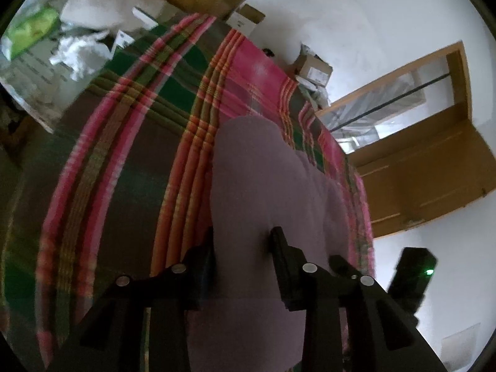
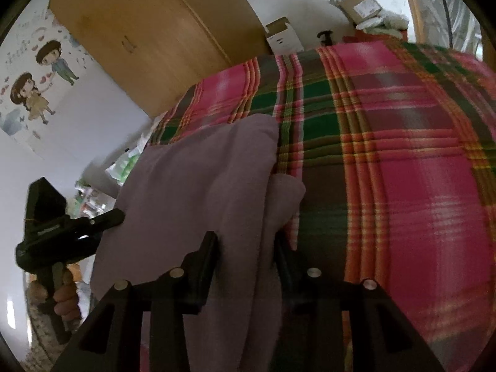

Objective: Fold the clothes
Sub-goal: 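Open both grippers and release the folded sweater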

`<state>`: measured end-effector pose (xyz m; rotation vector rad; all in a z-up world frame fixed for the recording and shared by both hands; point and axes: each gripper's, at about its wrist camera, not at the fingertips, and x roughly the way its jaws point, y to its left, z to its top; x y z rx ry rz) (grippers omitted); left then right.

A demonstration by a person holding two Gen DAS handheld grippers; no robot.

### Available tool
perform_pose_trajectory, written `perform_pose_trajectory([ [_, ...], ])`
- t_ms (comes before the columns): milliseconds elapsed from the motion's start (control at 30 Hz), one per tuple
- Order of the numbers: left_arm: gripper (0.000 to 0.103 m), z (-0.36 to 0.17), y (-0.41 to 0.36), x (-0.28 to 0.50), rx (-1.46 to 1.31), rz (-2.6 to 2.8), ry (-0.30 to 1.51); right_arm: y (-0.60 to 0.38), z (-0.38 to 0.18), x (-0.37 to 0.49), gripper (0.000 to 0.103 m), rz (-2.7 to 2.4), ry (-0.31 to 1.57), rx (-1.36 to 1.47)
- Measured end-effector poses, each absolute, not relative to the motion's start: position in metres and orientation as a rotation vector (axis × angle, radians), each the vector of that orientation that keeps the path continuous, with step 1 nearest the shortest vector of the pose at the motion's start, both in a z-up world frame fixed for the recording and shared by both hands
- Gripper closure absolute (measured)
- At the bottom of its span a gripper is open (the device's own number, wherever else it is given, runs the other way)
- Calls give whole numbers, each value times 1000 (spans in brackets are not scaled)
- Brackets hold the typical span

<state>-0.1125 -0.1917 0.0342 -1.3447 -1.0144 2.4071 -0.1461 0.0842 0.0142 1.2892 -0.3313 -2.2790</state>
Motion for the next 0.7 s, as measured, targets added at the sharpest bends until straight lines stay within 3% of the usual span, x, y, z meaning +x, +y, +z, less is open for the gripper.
perform_pose_trajectory([
  [200,68,40,-186,-79,-1295,2577,-895,85,30,-111,65,-2394,-245,1241],
  [400,68,47,-159,-44,-1246,2747,-615,76,32,-73,65,-2461,-126,1194],
  [700,68,44,-135,-11,-1223,2822,-484,55,25,-36,62,-2497,7,1168],
])
